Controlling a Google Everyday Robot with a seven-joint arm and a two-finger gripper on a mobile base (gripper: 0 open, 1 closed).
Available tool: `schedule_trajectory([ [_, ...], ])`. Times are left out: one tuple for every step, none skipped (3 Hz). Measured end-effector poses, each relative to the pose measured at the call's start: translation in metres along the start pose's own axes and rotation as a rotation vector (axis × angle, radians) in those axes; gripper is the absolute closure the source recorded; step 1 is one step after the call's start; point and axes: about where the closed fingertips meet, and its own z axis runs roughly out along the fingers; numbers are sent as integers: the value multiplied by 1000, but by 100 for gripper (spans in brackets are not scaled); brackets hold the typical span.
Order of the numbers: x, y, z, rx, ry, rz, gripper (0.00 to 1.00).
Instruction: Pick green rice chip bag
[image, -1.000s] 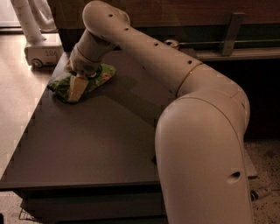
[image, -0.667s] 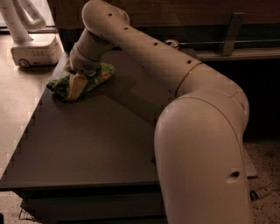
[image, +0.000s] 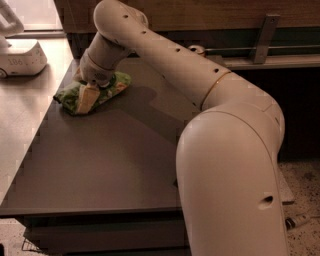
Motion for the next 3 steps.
schedule_trajectory([
  [0,0,0,0,0,0,100],
  [-29,2,-39,8,-17,-60,100],
  [-68,6,-100,45,-34,-139,100],
])
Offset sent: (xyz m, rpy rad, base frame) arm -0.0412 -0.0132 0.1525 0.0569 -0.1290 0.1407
